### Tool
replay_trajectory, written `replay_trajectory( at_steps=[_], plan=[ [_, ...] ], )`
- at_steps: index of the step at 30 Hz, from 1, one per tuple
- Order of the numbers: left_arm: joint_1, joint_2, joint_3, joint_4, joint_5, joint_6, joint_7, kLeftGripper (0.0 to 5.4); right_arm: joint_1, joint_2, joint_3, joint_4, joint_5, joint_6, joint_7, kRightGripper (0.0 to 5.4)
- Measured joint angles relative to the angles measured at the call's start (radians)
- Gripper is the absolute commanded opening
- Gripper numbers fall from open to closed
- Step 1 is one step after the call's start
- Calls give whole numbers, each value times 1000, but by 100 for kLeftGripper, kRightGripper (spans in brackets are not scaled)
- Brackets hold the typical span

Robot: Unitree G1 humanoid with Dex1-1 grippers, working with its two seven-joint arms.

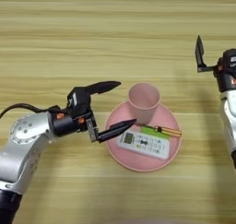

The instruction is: Move the objects on the table

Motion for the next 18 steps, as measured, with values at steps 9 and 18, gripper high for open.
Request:
replay_trajectory(
  at_steps=[9, 18],
  plan=[
    [-1, 10, -44, 79, 112, -4, 15, 540, 0, 10, 4, -5, -4, 12, -2, 537],
    [-11, 9, -74, 149, 193, -25, 32, 540, 0, 15, 9, -5, -8, 18, -3, 537]
  ],
)
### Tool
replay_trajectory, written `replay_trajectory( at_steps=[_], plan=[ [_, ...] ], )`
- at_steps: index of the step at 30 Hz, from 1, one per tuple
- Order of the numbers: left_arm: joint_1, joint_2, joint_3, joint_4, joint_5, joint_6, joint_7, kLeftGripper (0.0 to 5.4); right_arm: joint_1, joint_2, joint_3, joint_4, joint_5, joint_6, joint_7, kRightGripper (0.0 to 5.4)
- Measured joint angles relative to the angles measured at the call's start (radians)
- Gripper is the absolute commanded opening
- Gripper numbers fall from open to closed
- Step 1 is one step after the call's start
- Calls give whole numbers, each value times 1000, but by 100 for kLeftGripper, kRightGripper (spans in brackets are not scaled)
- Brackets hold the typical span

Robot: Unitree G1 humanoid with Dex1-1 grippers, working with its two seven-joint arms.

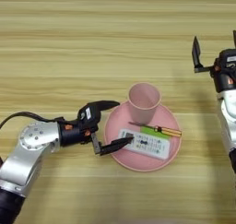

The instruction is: Move the objects on the table

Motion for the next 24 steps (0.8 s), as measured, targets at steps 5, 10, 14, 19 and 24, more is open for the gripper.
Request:
replay_trajectory(
  at_steps=[5, 10, 14, 19, 24],
  plan=[
    [-16, -8, -1, 40, 14, -8, 15, 540, 0, 3, 1, 0, 0, 0, -1, 537],
    [-54, -36, -12, 79, 43, -9, 43, 540, 0, 4, 2, 2, -2, 0, -9, 537],
    [-86, -55, -21, 111, 57, -10, 61, 540, 0, 5, 3, 4, -3, 0, -16, 537],
    [-111, -76, -28, 142, 82, -10, 70, 540, 0, 6, 7, 5, -7, 0, -17, 537],
    [-121, -80, -40, 155, 94, -22, 70, 540, 0, 6, 9, 5, -8, 0, -17, 537]
  ],
)
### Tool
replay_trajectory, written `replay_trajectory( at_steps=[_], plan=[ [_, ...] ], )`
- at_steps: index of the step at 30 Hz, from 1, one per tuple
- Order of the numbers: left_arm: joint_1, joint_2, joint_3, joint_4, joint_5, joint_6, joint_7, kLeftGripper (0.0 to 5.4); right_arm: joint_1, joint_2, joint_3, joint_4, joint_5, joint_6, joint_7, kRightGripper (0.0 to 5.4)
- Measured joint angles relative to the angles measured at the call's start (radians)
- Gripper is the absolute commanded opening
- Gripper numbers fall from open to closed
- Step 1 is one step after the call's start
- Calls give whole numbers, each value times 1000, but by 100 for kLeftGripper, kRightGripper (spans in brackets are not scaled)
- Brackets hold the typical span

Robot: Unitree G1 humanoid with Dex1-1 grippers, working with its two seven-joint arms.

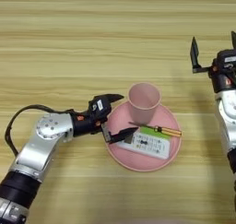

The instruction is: Move the objects on the table

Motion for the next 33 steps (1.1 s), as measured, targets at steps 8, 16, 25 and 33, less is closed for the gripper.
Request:
replay_trajectory(
  at_steps=[8, 16, 25, 33],
  plan=[
    [-22, -29, -21, 22, 35, -10, 16, 540, 0, 1, 2, 0, 0, 0, 0, 537],
    [-47, -43, -39, 52, 73, -27, 37, 540, 0, 1, 3, 0, 0, 0, 0, 537],
    [-77, -72, -59, 86, 105, -42, 57, 540, 0, 2, 3, 0, 0, 0, 0, 537],
    [-100, -113, -95, 121, 129, -45, 77, 540, 0, 2, 3, 0, -1, 0, 0, 537]
  ],
)
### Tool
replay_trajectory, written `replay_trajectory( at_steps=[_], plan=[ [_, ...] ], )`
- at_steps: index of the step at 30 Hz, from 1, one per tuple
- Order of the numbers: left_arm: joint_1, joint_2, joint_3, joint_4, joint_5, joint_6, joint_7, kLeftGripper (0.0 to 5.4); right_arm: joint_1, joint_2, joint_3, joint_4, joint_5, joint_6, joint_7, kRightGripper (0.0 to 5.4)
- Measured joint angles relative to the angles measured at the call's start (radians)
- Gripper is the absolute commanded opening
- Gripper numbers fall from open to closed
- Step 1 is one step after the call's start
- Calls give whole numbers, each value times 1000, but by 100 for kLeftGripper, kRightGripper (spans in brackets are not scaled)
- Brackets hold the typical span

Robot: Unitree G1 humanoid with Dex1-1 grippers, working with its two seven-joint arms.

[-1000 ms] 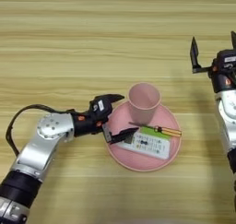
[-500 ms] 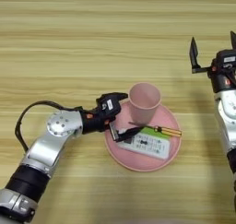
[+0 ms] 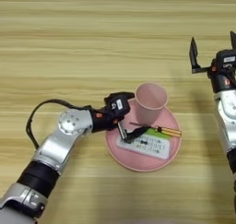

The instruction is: Move the objects on the table

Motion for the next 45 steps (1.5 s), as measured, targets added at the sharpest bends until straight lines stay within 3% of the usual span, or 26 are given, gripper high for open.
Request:
replay_trajectory(
  at_steps=[13, 21, 27, 35, 45],
  plan=[
    [-16, -7, -5, 19, 20, 0, 29, 540, 0, 0, 1, 0, -1, 0, 0, 537],
    [-33, -35, -5, 58, 51, 1, 71, 540, 0, 0, 2, 0, -1, 0, 0, 537],
    [-63, -76, -7, 91, 56, 2, 88, 540, 0, 1, 4, 0, -6, 0, 0, 537],
    [-64, -93, -14, 107, 55, -13, 85, 540, 0, 6, 6, 2, -9, 0, -1, 537],
    [-71, -116, 0, 123, 49, -22, 83, 435, 0, 9, 6, 5, -14, 0, -3, 540]
  ],
)
